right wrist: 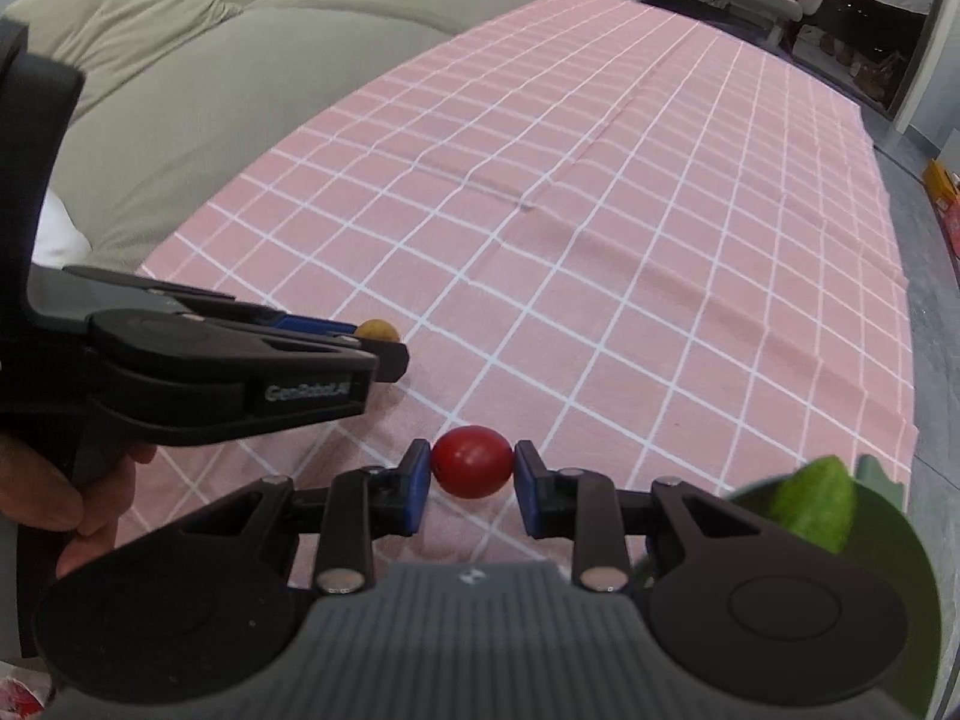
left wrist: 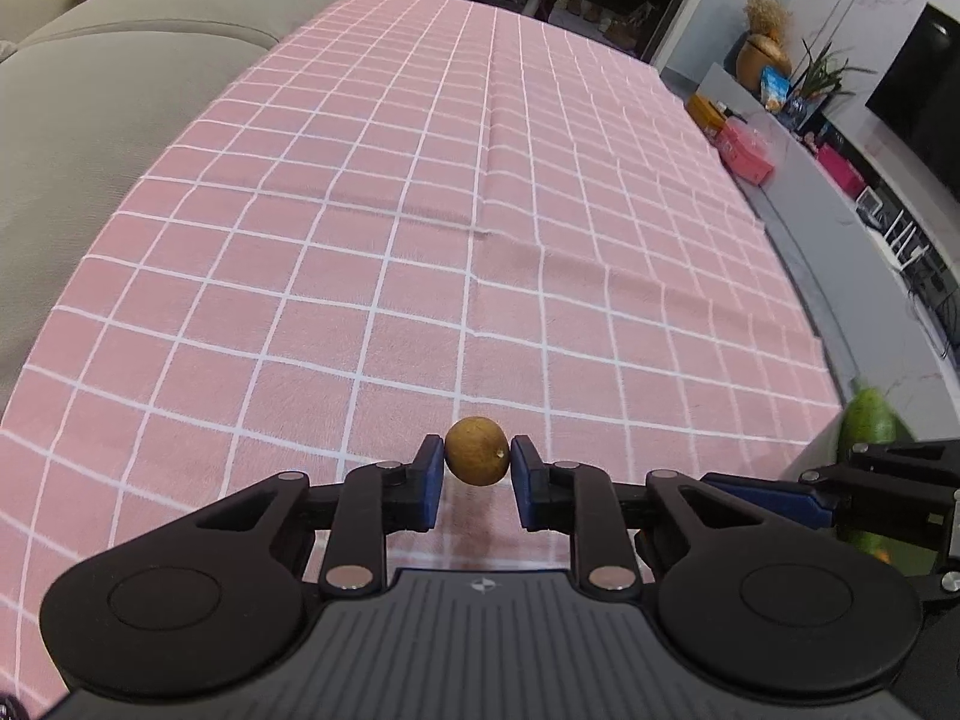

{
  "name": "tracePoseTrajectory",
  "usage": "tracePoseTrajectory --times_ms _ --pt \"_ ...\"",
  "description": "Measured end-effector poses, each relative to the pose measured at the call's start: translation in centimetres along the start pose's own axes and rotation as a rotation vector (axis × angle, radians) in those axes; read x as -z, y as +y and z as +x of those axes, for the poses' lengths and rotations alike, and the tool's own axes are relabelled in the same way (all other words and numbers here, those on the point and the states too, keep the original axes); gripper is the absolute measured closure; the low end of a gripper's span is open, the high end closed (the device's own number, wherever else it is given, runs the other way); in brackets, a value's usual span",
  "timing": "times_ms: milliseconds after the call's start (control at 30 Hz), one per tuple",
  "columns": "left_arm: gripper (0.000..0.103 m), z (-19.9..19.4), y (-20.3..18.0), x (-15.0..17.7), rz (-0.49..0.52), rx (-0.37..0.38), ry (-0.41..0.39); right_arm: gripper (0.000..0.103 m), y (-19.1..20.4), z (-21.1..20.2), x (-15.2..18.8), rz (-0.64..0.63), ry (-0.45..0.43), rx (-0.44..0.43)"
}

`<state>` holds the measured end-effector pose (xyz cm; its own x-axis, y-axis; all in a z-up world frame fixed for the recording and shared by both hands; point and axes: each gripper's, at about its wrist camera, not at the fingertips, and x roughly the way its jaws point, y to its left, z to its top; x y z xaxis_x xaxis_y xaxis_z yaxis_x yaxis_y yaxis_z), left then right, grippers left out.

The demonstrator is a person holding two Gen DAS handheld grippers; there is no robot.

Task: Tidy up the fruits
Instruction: 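Carry the longan and tomato into the colander and release them from both grippers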

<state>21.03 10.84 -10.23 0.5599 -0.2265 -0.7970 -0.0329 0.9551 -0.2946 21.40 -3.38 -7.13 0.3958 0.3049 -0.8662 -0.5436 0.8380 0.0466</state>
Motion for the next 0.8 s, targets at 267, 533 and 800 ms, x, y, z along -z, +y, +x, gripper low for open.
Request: tracePoseTrajectory --times_ms 267,533,800 --pt "0.077 -4.0 -2.0 -0.1 0.001 0.018 -0.044 0.077 -1.0 -5.0 1.2 0.073 -0.073 -0.023" --pt "0.077 -7.0 -6.3 0.4 0.069 0.076 -0.075 0.077 -2.9 -10.2 3.6 0.118 -0.135 0.005" --pt "0.077 -7.8 -12.3 2.0 0.207 0.141 -0.055 0.077 -6.0 -12.9 7.2 0.166 -0.133 0.081"
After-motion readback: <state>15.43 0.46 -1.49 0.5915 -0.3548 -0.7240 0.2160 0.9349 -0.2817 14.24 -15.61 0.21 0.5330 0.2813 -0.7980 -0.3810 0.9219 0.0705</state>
